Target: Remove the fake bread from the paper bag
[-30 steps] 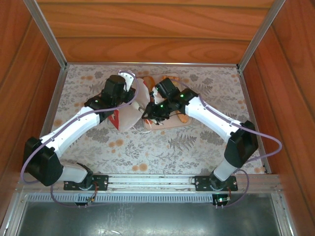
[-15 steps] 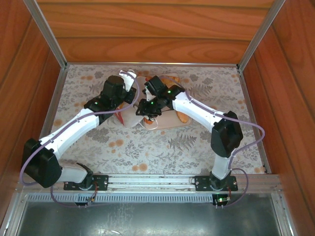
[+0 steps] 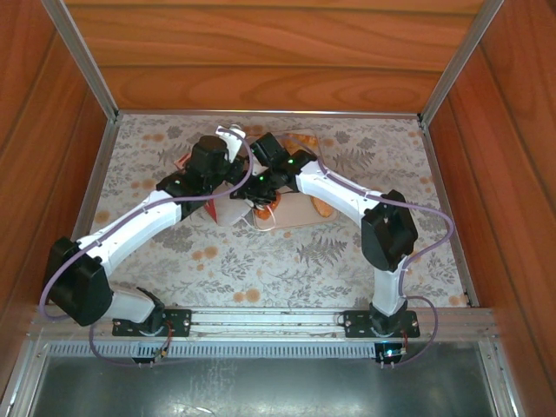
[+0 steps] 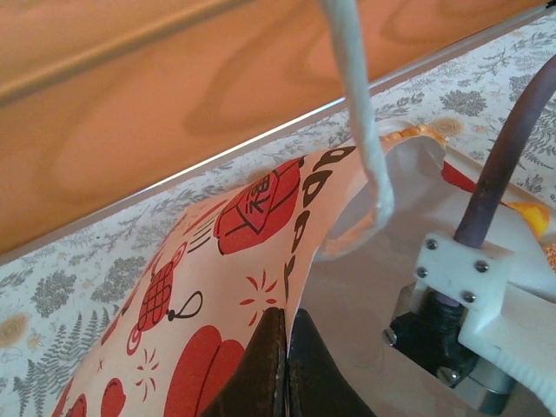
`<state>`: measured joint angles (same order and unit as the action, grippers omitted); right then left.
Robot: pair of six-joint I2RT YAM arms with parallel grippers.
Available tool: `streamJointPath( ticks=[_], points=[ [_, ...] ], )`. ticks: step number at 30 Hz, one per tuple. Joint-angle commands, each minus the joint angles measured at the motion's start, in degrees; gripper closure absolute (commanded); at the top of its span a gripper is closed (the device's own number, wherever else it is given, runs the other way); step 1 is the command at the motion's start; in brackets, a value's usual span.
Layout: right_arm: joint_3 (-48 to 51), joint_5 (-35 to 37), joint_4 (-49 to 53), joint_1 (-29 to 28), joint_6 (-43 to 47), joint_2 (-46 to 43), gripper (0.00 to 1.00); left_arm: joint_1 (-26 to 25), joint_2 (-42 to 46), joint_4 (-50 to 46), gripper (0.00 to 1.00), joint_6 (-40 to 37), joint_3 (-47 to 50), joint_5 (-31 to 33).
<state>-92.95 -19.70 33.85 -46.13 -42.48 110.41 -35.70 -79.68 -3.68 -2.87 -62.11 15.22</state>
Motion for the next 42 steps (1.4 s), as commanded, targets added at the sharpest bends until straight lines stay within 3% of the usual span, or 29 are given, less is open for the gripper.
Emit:
streamJointPath(
  ticks=[1,11,31,42],
  points=[
    [0.8,-1.4,-2.4,-0.3,-0.8,-2.2,0.48,-0.4,-1.4,1.2,1.00,1.8,-2.1,3.2],
    [1.4,-5.8,-3.2,-0.7,-0.5,-1.8,0.48,-0.4,-2.3,0.8,1.00,2.2,-3.5,4.7],
    [-2.3,-3.9,-2.6,-2.1,0.3,1.0,0.49,-1.0,-1.7,0.4,1.00,2.5,-4.6,3.5],
    [0.7,-2.9,-2.9,-3.4,0.9,0.2,0.49,-1.4,-0.4,0.3,1.00,2.8,-5.2,4.0]
  ],
)
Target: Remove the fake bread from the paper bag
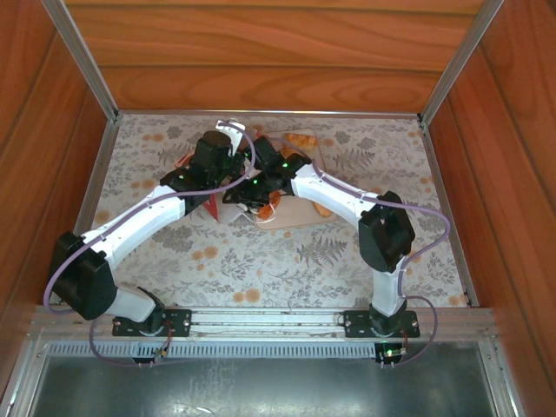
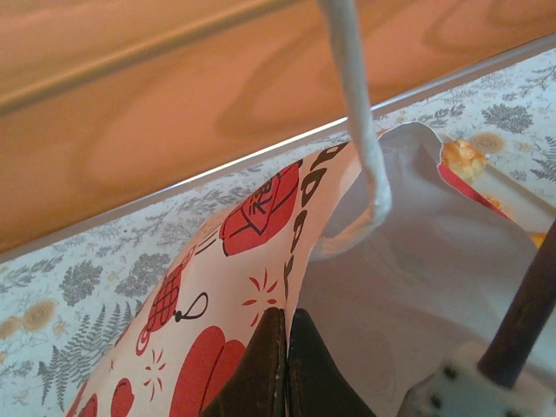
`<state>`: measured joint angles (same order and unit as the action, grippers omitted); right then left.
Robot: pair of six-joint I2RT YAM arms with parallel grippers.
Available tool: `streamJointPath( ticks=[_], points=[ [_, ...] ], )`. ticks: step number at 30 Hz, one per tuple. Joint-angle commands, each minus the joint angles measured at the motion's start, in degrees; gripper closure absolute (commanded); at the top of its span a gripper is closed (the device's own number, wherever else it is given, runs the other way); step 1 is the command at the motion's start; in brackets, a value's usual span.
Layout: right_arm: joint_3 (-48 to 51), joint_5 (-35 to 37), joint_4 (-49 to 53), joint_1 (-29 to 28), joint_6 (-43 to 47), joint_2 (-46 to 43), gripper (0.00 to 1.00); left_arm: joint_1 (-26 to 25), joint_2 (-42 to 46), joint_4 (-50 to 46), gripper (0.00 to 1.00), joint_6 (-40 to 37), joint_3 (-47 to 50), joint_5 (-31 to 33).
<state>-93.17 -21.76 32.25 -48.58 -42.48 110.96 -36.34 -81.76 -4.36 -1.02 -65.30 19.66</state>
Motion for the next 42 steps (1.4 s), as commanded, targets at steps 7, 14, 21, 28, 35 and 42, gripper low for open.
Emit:
streamJointPath(
  ticks=[7,14,21,28,35,42],
  points=[
    [1.7,0.3,-2.3,0.2,-0.2,-0.3,0.49,-1.4,3.8,1.2,1.00,-0.6,-0.7,-3.7],
    [4.9,0.5,-3.7,1.2,-2.1,-0.5,0.48,-1.6,7.3,1.6,1.00,-2.3,2.1,-3.8],
    [5.0,3.6,-1.0,1.5,-2.5,-1.0,0.47,-1.6,8.1,2.1,1.00,-2.3,4.2,-4.5],
    [4.2,3.4,-0.2,2.4,-3.2,0.0,0.46,-1.8,8.4,2.5,1.00,-3.4,6.0,-7.6],
    [3.1,1.5,-1.2,2.9,-3.3,1.1,0.45,-2.2,9.3,2.6,1.00,-4.8,8.1,-11.8],
    [0.3,-3.5,-2.1,3.0,-2.4,3.2,0.45,-2.3,8.9,2.6,1.00,-5.1,8.2,-12.9]
  ],
)
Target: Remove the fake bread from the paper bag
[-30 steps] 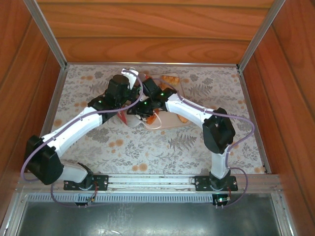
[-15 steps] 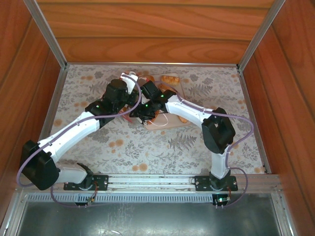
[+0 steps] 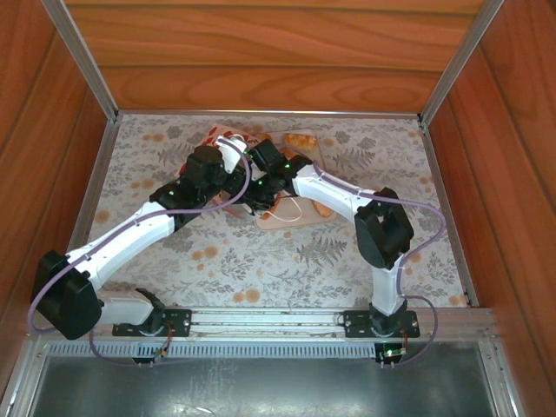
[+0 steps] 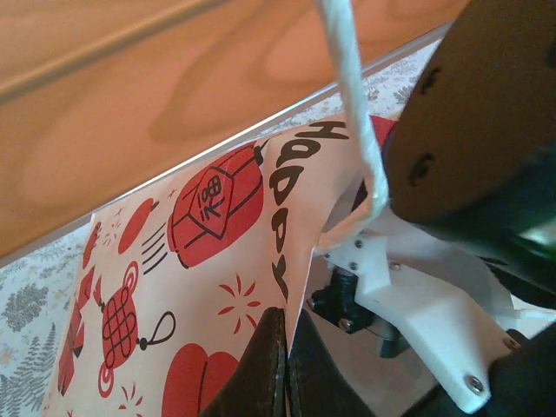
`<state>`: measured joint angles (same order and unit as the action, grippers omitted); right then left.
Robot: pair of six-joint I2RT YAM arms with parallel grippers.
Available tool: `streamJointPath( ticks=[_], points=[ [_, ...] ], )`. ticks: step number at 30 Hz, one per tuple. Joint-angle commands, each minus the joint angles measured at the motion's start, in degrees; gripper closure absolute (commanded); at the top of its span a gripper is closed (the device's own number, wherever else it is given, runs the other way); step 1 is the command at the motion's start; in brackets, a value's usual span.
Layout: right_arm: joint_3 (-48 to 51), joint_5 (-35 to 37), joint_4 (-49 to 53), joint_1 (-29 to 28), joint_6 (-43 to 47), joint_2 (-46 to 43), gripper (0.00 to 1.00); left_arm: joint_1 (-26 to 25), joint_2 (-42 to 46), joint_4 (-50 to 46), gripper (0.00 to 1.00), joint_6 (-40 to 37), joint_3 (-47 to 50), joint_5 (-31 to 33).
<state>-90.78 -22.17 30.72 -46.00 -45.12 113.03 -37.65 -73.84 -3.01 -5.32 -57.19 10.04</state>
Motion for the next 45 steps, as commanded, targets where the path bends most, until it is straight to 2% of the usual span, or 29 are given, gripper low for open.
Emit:
streamJointPath(
  ticks=[1,8,15,19,25,29,34,45],
  points=[
    [-2.1,-2.9,-0.4,0.4,0.1,1.3,0.44,-1.0,1.0,1.2,1.00,-0.9,0.1,-3.4],
    [-2.4,-8.1,-2.9,0.9,0.3,3.7,0.43,-1.1,0.9,1.3,1.00,-0.8,0.1,-6.3],
    [-2.8,-8.3,-3.4,0.9,1.2,5.4,0.44,-1.2,0.3,1.2,1.00,-0.7,-0.1,-7.6],
    [-2.8,-7.9,-2.7,0.9,1.9,5.5,0.64,-1.2,-0.4,1.2,1.00,-0.4,-0.5,-6.5],
    [-1.3,-7.3,-2.9,0.9,3.5,2.9,0.78,-1.2,-1.3,1.2,1.00,-0.4,-0.4,-1.2],
    [0.5,-7.0,-4.3,0.9,4.2,0.4,0.95,-1.2,-1.2,1.2,1.00,0.0,-0.1,2.8],
    [2.4,-5.9,-4.5,0.9,4.7,-3.1,1.00,-1.2,-1.7,1.1,1.00,0.6,-0.5,6.9],
    [10.6,-2.2,-4.4,1.2,5.1,-14.1,1.00,-1.0,-3.3,1.1,1.00,1.4,-1.9,13.6]
  ],
)
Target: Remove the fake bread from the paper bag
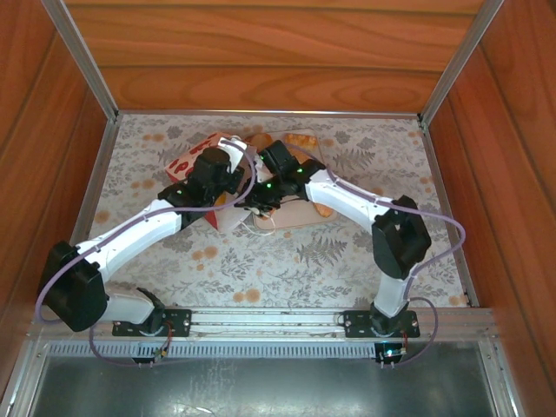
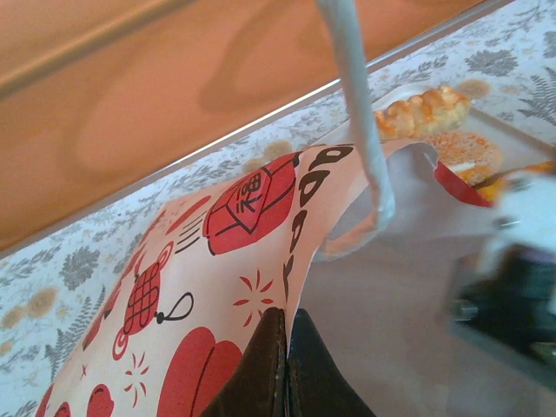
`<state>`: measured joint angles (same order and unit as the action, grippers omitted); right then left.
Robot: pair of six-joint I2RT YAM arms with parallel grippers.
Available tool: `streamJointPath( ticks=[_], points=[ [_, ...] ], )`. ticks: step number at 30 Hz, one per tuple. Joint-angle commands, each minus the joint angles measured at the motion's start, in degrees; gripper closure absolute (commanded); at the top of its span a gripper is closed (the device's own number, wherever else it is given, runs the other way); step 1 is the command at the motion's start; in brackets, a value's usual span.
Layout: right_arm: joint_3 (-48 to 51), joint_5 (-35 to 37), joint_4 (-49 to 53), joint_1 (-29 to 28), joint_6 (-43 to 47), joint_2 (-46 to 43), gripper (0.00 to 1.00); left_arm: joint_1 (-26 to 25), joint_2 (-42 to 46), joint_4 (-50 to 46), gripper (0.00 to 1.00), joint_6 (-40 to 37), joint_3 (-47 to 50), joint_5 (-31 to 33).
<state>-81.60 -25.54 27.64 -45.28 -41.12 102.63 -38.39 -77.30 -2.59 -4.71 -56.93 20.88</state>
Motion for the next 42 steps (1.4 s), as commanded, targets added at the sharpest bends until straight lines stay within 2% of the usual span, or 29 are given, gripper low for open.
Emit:
streamJointPath(
  ticks=[1,15,27,35,39,42],
  points=[
    [2.3,1.5,-1.5,0.6,1.0,-4.6,1.00,-0.2,0.2,0.7,1.00,0.9,-2.2,3.0],
    [6.7,2.7,2.7,2.3,2.1,-14.4,1.00,2.3,-0.6,0.4,1.00,1.4,-3.5,5.3],
    [12.2,0.7,6.5,4.3,2.6,-29.8,0.99,7.2,-2.6,-2.1,1.00,2.8,-7.0,2.0],
    [13.1,6.6,12.4,6.9,2.5,-39.7,0.97,8.4,-2.4,-3.2,1.00,1.4,-8.7,1.1],
    [11.4,11.8,15.8,8.2,3.1,-44.1,0.96,9.8,-0.7,-4.0,1.00,1.6,-8.6,-2.3],
    [9.7,18.2,20.5,8.9,3.5,-46.0,0.95,11.6,1.0,-4.7,1.00,4.6,-8.6,-5.9]
  ],
)
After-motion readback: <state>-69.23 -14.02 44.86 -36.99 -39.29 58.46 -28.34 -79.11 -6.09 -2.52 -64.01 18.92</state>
